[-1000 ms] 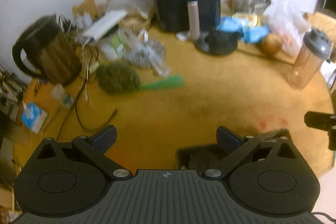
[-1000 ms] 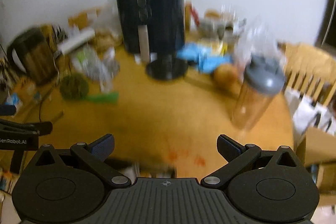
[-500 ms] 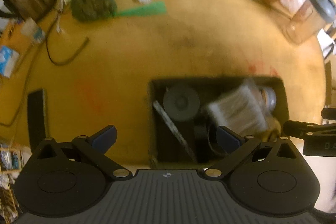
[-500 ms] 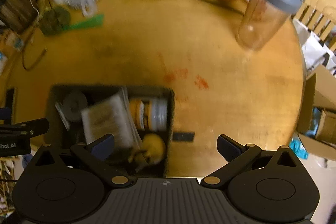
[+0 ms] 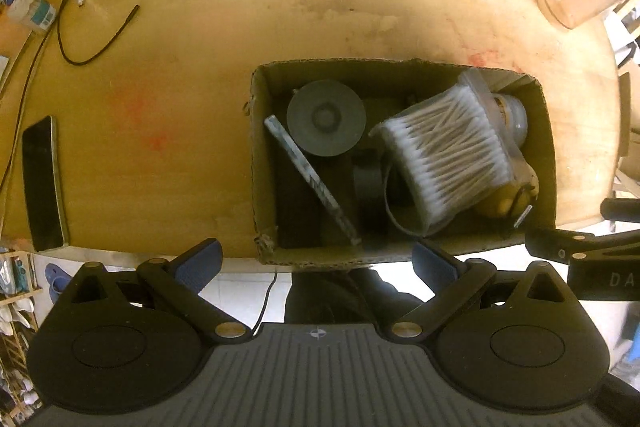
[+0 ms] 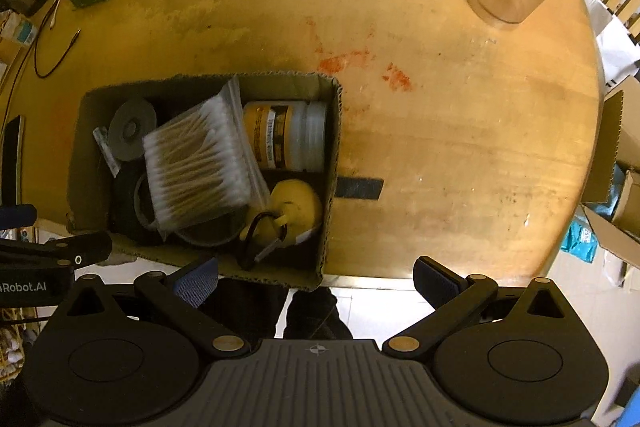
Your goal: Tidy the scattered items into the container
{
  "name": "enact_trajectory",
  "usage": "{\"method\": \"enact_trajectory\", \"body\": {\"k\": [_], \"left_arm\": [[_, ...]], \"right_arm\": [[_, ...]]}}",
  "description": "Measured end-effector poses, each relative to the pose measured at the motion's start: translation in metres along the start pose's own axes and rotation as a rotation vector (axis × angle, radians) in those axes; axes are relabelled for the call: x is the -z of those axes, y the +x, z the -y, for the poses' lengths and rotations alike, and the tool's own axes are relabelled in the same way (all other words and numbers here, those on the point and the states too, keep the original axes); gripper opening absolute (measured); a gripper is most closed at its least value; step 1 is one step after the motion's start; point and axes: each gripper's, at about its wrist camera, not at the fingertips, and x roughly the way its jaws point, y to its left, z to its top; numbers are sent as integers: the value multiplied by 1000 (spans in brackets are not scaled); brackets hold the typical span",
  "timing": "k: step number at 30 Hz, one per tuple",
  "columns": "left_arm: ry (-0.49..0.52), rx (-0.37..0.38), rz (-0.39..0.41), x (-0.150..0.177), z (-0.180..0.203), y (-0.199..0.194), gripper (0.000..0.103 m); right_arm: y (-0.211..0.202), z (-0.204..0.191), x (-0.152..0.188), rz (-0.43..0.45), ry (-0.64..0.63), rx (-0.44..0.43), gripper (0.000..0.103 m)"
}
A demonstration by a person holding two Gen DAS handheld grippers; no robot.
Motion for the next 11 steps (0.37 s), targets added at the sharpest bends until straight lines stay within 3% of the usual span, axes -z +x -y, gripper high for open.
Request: {"method": "enact_trajectory", "body": {"k": [11], "left_arm": [[-25, 12, 6, -2, -5, 0, 103]], "right_arm": [[1, -2, -2, -4, 1, -2, 103]]}}
